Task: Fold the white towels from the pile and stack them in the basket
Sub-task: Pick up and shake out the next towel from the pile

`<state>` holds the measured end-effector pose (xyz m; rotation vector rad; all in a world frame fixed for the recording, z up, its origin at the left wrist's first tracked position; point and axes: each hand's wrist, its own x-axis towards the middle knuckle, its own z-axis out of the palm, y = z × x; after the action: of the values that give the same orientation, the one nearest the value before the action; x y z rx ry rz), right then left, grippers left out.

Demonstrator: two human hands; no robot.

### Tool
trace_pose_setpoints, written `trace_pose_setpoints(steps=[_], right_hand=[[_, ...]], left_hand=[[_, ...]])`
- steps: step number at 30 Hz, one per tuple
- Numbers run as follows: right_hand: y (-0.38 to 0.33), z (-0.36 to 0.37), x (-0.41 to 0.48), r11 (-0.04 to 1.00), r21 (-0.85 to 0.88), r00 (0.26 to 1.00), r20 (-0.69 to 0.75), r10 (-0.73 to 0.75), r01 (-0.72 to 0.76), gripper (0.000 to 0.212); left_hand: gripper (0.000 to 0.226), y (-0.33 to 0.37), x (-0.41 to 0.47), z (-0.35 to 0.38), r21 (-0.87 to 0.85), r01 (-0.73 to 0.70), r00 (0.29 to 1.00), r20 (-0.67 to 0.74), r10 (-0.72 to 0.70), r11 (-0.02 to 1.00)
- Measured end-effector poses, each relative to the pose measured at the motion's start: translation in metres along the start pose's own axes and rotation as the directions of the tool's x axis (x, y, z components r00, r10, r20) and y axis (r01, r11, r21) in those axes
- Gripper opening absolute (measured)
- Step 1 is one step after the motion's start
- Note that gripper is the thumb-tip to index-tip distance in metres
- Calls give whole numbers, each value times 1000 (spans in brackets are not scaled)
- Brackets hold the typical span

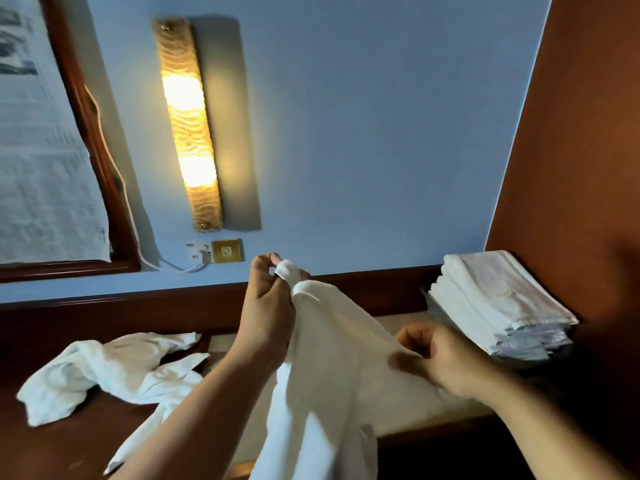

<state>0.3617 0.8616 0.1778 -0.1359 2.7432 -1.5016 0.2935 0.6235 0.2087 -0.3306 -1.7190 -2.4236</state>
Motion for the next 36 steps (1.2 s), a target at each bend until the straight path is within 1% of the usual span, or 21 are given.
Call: trace_pose_setpoints(steps=[2, 4, 5, 6, 8, 9, 10, 12, 13, 15, 17, 19, 21, 22, 24, 26, 27, 29, 31, 33, 36], right_hand=[[13, 5, 1, 966, 258, 980, -194, 46, 6, 62], [25, 11, 7, 896, 439, 930, -352, 103, 67, 72], [25, 14, 10, 850, 512, 913, -395, 105, 124, 69], [18, 18, 11, 792, 591, 908, -401, 123, 154, 58], [2, 21, 15, 619, 762, 928, -346, 141, 190, 12], [-4, 22, 16, 568, 802, 935, -322, 147, 187, 16], [-15, 23, 14, 558, 812, 946, -293, 138, 170, 24], [-31, 27, 8, 606, 767, 959, -281, 23, 210, 29], [-37, 29, 3, 656, 704, 951, -303, -69, 272, 31], [-48, 34, -7, 808, 436, 906, -331, -265, 396, 26], [-51, 39, -17, 875, 196, 881, -277, -384, 443, 17], [-52, 44, -29, 887, 179, 901, -172, -397, 425, 13], [-52, 50, -38, 898, 311, 948, -38, -316, 311, 18], [-52, 52, -42, 910, 308, 958, -10, -287, 276, 23], [-49, 56, -49, 937, 131, 946, -32, -321, 323, 26], [-48, 59, -55, 912, -44, 913, -3, -409, 408, 27], [-47, 61, -56, 894, -75, 897, 4, -443, 442, 25], [-42, 65, -56, 883, -47, 878, -90, -470, 467, 26], [-39, 67, -54, 885, 17, 852, -278, -443, 466, 32], [-37, 65, -51, 872, 77, 806, -428, -408, 483, 24], [-35, 61, -46, 841, -32, 716, -509, -478, 540, 22]], left_hand=[[23, 1, -1, -8, -31, -14, 1000, -11, 14, 999], [24, -1, -4, -13, -43, -22, 1000, -1, 22, 999], [25, -4, -6, -14, -51, -23, 1000, 18, 24, 998], [25, -6, -9, -15, -63, -25, 999, 44, 27, 998], [24, -10, -17, -14, -103, -14, 994, 108, 25, 995], [25, -10, -22, -13, -126, 3, 991, 136, 15, 992], [25, -11, -25, -14, -147, 19, 987, 163, 6, 989], [27, -12, -28, -14, -151, 31, 978, 209, 2, 988], [25, -12, -29, -14, -147, 35, 974, 227, 0, 989], [16, -12, -32, -15, -164, 56, 971, 239, -15, 985], [13, -14, -36, -16, -155, 79, 972, 233, -41, 985], [32, -18, -42, -19, -143, 84, 972, 231, -49, 986], [47, -21, -49, -20, -168, 92, 973, 223, -53, 981], [50, -23, -53, -19, -171, 90, 975, 214, -52, 981], [48, -28, -60, -17, -161, 69, 979, 199, -36, 985], [35, -34, -64, -15, -139, 14, 982, 190, 13, 990], [31, -37, -65, -15, -125, -13, 980, 196, 37, 992], [31, -43, -69, -15, -91, -56, 972, 222, 76, 994], [34, -47, -76, -13, -105, -60, 969, 232, 83, 993], [33, -50, -86, -10, -169, -25, 973, 224, 63, 985], [47, -49, -96, -2, -225, 52, 980, 199, -6, 973]])
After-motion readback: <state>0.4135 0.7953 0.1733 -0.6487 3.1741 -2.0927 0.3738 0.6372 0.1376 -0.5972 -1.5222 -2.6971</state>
